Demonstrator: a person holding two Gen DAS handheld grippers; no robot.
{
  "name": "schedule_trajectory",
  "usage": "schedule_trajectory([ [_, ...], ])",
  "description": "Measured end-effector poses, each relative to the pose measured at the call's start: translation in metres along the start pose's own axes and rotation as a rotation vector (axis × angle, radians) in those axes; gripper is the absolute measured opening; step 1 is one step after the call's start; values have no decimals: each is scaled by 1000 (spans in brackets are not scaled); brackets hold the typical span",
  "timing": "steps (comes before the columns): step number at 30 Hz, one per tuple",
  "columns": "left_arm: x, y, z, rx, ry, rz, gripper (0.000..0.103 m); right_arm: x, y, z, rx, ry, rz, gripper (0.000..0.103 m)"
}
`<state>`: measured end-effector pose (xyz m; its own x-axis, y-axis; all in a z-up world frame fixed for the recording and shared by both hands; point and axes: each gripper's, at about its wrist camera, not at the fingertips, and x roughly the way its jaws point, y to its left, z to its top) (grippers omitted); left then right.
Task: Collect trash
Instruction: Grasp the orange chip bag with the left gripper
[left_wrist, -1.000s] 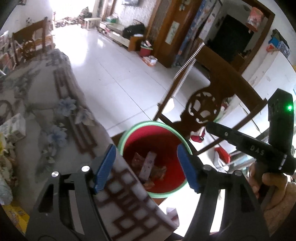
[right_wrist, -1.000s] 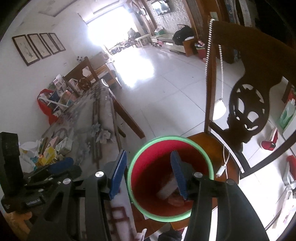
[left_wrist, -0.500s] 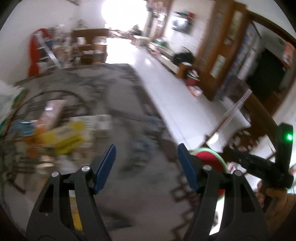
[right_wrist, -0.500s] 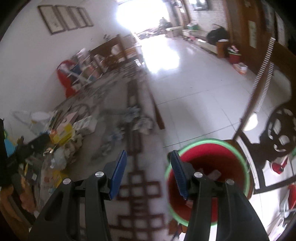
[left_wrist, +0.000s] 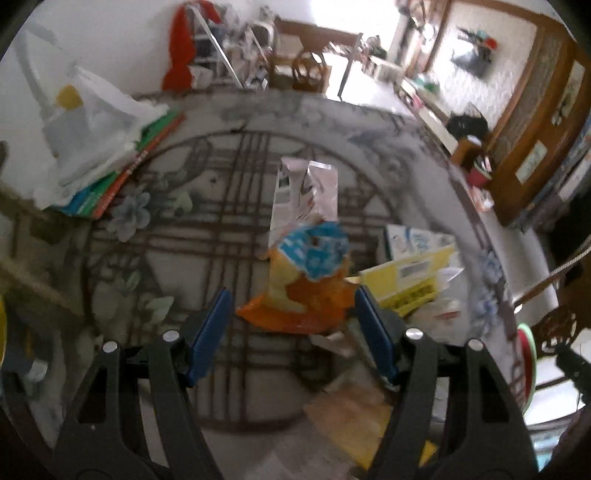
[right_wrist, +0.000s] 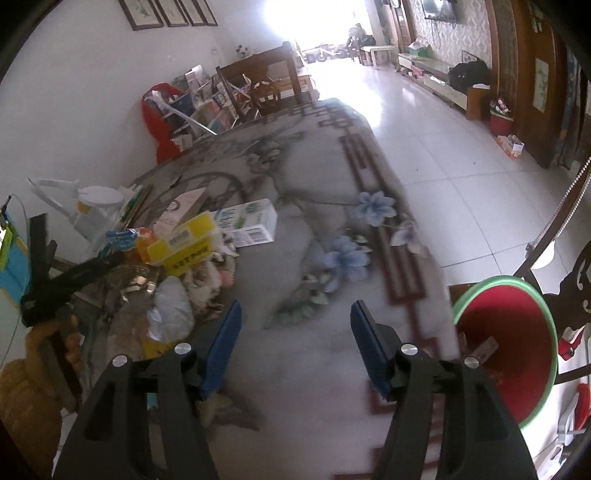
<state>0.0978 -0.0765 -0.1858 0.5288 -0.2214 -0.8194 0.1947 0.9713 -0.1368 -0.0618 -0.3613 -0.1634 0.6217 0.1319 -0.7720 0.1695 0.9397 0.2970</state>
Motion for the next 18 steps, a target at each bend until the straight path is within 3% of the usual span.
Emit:
schedule_trajectory([
  [5,33,12,7,36,55,-71,67,6,27,-2,23,-12,-37,60],
  [6,36,14,8,36,61,-84,59,7,33,-1,23,-16,-46,60],
  [7,40,15,11,48,77,-82,43,8,38,0,21,-18,-53,60],
  [10,41,24,13,45,81,-117,36,12,51,7,8,-22,-58,60],
  [18,12,74,2,-12,90,-149,36,53,123,72,-126,-18,51,60],
])
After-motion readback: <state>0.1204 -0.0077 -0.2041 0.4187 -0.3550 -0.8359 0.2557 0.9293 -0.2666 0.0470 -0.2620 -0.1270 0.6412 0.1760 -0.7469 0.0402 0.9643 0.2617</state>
